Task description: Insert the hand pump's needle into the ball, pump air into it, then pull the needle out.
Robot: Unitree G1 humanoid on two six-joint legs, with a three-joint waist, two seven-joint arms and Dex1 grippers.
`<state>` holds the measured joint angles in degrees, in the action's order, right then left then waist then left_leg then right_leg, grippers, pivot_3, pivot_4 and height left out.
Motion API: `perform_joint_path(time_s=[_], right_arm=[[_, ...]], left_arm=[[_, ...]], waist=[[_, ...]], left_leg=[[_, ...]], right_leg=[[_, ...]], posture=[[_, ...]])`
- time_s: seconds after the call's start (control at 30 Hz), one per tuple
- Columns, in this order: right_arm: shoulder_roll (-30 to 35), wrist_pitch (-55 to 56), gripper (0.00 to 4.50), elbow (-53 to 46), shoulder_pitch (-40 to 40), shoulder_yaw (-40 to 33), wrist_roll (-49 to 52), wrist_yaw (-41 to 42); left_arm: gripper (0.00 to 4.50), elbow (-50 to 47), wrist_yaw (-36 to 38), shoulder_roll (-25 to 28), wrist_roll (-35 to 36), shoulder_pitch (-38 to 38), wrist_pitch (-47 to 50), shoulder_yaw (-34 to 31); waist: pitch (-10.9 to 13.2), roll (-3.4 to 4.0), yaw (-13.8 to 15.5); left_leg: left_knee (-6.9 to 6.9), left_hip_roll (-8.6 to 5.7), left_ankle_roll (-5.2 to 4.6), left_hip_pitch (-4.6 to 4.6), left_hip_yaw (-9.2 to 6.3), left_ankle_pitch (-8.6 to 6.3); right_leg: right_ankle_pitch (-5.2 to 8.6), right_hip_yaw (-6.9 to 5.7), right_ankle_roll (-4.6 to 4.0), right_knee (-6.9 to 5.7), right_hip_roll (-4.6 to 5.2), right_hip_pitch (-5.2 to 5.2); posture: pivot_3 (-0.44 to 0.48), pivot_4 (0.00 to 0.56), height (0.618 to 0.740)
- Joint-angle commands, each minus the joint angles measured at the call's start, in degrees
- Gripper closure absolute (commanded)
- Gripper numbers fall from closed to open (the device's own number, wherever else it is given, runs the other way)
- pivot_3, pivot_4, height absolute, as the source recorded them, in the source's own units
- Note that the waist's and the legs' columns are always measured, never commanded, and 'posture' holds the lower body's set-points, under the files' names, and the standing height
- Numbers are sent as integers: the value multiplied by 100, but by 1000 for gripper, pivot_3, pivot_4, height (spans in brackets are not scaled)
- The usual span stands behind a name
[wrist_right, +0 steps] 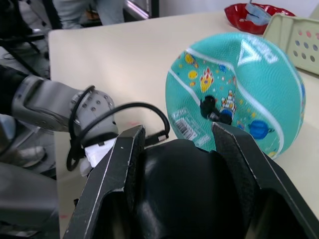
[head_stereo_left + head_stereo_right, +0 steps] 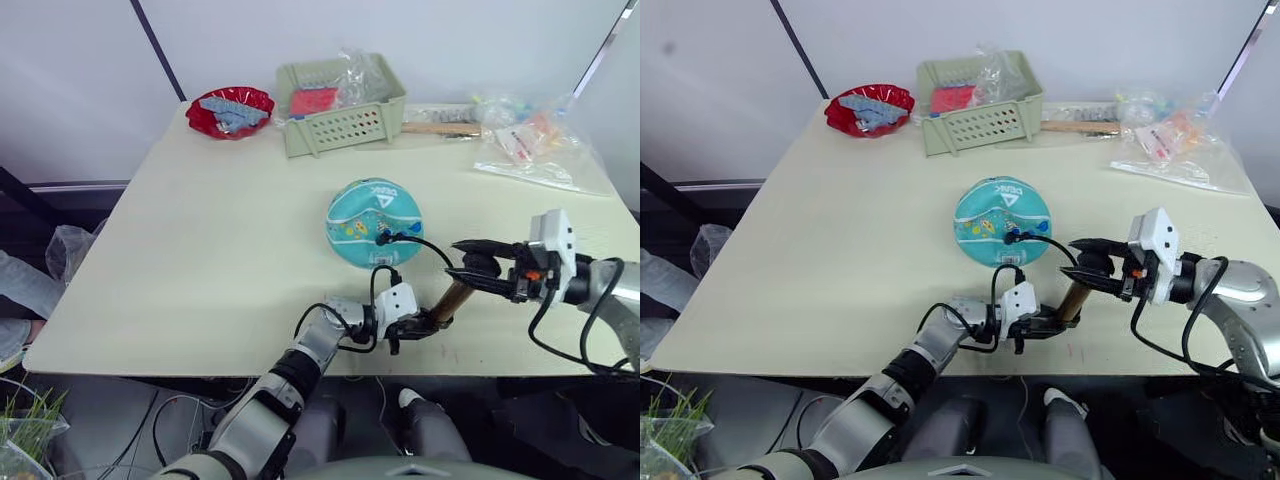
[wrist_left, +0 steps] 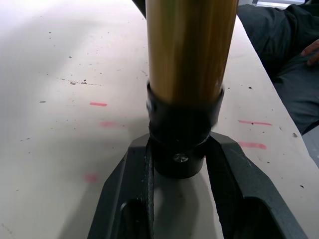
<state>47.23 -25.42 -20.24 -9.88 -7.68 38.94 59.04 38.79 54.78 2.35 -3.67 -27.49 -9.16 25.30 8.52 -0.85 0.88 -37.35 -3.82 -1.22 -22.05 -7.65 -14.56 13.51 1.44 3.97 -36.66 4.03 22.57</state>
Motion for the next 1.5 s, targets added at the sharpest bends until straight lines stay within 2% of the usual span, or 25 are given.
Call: perform_joint_path(time_s=[0.03, 0.13, 0.33, 0.5, 0.77, 1.03, 1.3, 1.5], right_arm=[[278, -272, 2828, -286, -355, -639, 580, 94], [365, -437, 2828, -299, -446, -744, 723, 94], [1019, -1209, 2828, -47, -1458, -1488, 1607, -41], [1038, -1603, 2828, -76, -1720, -1586, 2003, -227], [407, -1293, 2828, -527, -797, -925, 1391, -435], [-436, -103, 2828, -385, 323, 47, -31, -559], [-1056, 611, 2828, -46, 903, 398, -632, -626], [-1436, 682, 2828, -61, 875, 197, -352, -681]], left_arm=[[3451, 408, -60, 103, -188, 110, 155, 62], [3451, 422, -61, 98, -187, 106, 147, 58], [3451, 493, -67, 63, -202, 92, 99, 69], [3451, 516, -69, 58, -212, 83, 75, 67], [3451, 512, -70, 49, -219, 92, 66, 82], [3451, 484, -63, 66, -218, 67, 75, 71], [3451, 489, -53, 76, -226, 56, 79, 62], [3451, 523, -39, 57, -224, 28, 76, 59]], waist=[[6, 4, 2], [8, 5, 2], [42, 43, -1], [44, 40, -1], [33, 26, -2], [-17, -39, -9], [-22, -36, -11], [-21, -33, -10]], left_leg=[[0, -2, 0, -6, 1, 0], [0, -2, 0, -7, 0, 0], [-8, -4, -2, -13, 9, 1], [-7, 0, -2, -19, 3, 1], [-6, 1, -2, -12, 2, 0], [-4, 5, -1, 28, 4, 0], [-3, 6, 0, 34, -1, 0], [-2, 3, 0, 32, -1, 0]], right_leg=[[-1, 1, 0, 0, 2, 6], [0, 0, 0, 1, 2, 6], [-3, 8, 6, 0, 5, 10], [-3, 0, 3, 1, 3, 13], [-2, 0, 4, 0, 2, 9], [11, 4, 27, 0, -2, -28], [12, 1, 27, 0, -6, -33], [11, 2, 24, 1, -5, -31]], posture=[[0, 150, 740], [0, 150, 740], [0, 150, 740], [0, 150, 740], [0, 150, 740], [0, 150, 740], [0, 150, 740], [0, 150, 740]])
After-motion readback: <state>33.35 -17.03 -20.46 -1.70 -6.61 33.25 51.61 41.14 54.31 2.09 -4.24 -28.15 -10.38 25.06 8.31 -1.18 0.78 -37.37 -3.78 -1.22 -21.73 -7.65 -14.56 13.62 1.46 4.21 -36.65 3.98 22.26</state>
